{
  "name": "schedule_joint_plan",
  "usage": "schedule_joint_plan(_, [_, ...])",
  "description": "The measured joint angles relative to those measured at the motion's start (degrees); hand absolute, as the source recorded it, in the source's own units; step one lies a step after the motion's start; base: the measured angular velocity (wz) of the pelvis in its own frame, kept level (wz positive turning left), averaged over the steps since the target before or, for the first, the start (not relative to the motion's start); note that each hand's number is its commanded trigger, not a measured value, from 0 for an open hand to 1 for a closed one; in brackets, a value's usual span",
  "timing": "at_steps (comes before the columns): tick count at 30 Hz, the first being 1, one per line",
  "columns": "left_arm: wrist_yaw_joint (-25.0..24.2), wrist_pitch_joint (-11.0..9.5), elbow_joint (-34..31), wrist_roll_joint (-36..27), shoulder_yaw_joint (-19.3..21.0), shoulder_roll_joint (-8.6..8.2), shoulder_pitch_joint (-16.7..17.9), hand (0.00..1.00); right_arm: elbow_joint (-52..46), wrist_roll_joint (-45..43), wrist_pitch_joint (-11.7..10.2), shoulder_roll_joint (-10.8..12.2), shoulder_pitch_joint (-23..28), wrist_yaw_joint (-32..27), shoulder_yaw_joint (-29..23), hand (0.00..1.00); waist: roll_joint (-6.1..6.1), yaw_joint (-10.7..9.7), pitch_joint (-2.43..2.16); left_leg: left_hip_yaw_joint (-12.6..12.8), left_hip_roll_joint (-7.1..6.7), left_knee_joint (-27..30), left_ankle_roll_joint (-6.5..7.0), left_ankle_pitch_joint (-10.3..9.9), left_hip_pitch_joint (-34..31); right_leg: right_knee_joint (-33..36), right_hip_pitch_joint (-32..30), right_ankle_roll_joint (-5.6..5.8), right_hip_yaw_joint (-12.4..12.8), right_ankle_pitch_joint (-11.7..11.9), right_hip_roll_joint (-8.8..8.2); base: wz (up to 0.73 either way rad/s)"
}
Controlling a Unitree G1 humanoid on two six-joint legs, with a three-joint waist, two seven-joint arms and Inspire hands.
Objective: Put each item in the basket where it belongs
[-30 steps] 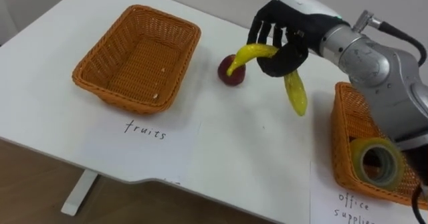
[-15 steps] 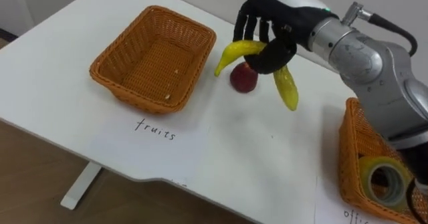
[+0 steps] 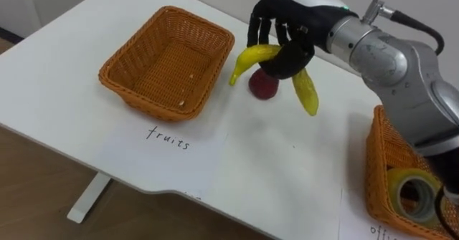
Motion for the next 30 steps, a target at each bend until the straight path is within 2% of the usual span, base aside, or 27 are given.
schedule_joint_plan(6, [0.1,0.0,0.0,-0.1,-0.2,0.04,-1.5,0.00,1.1,0.6,0.0,2.6,-0.7,-0.3,0.5,1.00,0.35,1.1,0.39,-0.3,0.00,0.0,-0.01,0.0,-0.3,-0.1,-0.1,0.01,-0.2,0.0,0.04,0.02])
schedule_joint_plan(11, [0.4,-0.3,-0.1,-0.1,-0.7,-0.07,-2.2,0.00,2.5,1.5,-0.4,4.1,-2.0,-1.8,2.3,1.00,-0.01,1.5,0.41,-0.6,-0.03,0.0,0.00,0.0,-0.4,0.0,-0.2,0.01,-0.9,0.0,0.02,0.04])
schedule_joint_plan(16, [1.2,-0.9,0.0,0.0,-0.7,-0.08,-2.3,0.00,4.4,1.1,-0.8,4.3,-3.8,-4.1,2.3,1.00,-0.75,2.6,0.62,-0.6,0.03,0.0,0.00,0.0,-0.5,-0.1,-0.2,0.01,-1.3,0.0,0.04,0.00])
schedule_joint_plan(20, [1.1,-1.0,0.1,0.1,-0.6,-0.05,-2.2,0.00,4.4,0.2,-0.8,4.5,-4.0,-5.3,2.3,1.00,-1.12,3.2,0.46,-1.1,0.00,0.0,0.00,0.0,-0.7,-0.1,-0.2,0.01,-1.3,0.0,0.05,0.07])
schedule_joint_plan(22, [1.1,-1.0,0.2,0.1,-0.7,-0.06,-2.2,0.00,4.5,0.3,-0.8,4.5,-4.0,-5.9,2.4,1.00,-1.22,4.3,0.49,-1.1,0.00,0.0,0.00,0.0,-0.7,-0.1,-0.2,0.01,-1.4,0.0,0.05,0.00])
schedule_joint_plan(30, [-0.1,-1.0,0.1,0.8,-0.6,0.66,-2.1,0.00,4.6,0.2,-0.9,4.7,-4.1,-6.5,6.1,1.00,-1.83,6.1,0.58,-1.7,-0.03,0.1,-0.01,0.0,-0.9,0.0,-0.1,0.04,-1.8,0.0,-0.05,0.02])
